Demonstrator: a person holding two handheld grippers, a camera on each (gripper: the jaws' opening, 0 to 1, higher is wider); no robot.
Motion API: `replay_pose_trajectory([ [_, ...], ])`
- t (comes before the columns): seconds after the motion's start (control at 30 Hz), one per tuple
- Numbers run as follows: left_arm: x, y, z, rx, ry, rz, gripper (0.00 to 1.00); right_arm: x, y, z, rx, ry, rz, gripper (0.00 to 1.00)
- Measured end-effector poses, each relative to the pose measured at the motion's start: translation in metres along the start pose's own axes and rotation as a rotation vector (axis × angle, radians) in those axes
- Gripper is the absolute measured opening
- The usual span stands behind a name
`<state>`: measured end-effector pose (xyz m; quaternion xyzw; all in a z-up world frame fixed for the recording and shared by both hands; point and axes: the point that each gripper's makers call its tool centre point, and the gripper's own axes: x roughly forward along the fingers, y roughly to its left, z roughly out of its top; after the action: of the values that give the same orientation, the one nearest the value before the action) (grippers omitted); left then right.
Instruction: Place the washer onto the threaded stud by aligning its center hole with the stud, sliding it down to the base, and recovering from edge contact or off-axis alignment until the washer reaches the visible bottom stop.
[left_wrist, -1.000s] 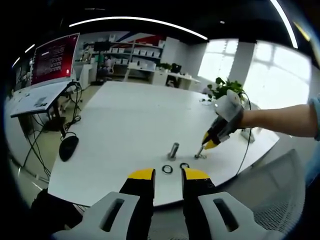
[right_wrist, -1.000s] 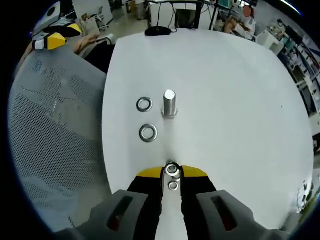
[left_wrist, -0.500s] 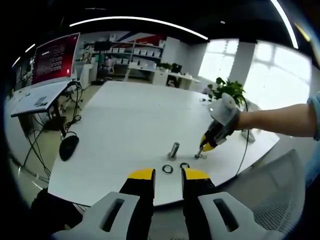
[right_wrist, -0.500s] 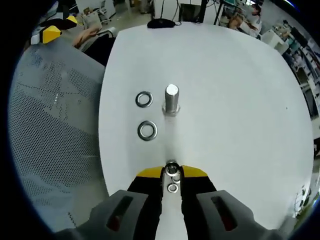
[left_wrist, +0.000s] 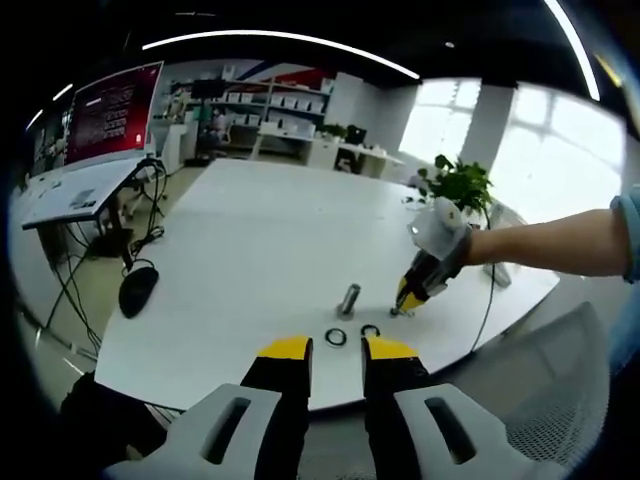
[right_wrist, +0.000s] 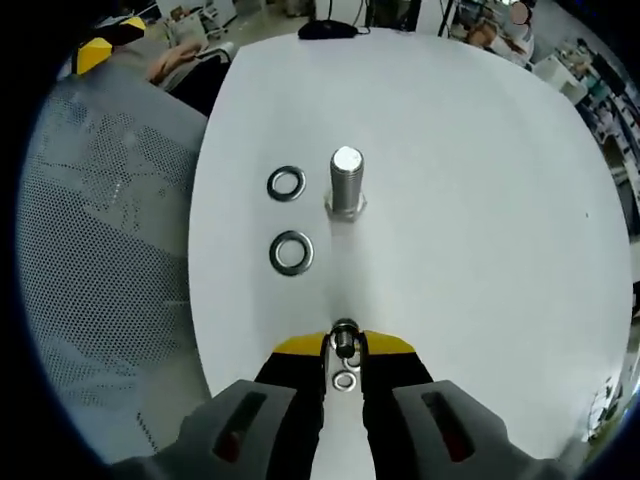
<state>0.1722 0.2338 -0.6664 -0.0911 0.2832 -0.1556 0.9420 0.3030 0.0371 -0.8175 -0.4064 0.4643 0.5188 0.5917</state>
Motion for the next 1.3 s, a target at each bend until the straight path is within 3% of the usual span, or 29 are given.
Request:
replay_pose_trajectory([
  [0.7, 0.000, 0.000, 0.001, -0.006, -0.005, -0.003, 0.16, 0.015, 0.000, -0.002, -0.047, 0.016, 0.004, 0.15],
  [0.87, 0.000, 0.000, 0.001, -0.007, -0.002, -0.002, 0.15, 0.012, -0.005, 0.000, -0.052, 0.005, -0.027, 0.20],
  [1.07, 0.000, 0.000, 0.002, -0.011, -0.007, -0.001, 0.15, 0.001, -0.008, -0.004, -0.022, -0.021, -0.046, 0.21],
  [1.3, 0.001, 0.000, 0.001, -0.009, -0.004, -0.001, 0.15, -0.006, -0.010, -0.024, 0.028, -0.029, -0.051, 0.20],
])
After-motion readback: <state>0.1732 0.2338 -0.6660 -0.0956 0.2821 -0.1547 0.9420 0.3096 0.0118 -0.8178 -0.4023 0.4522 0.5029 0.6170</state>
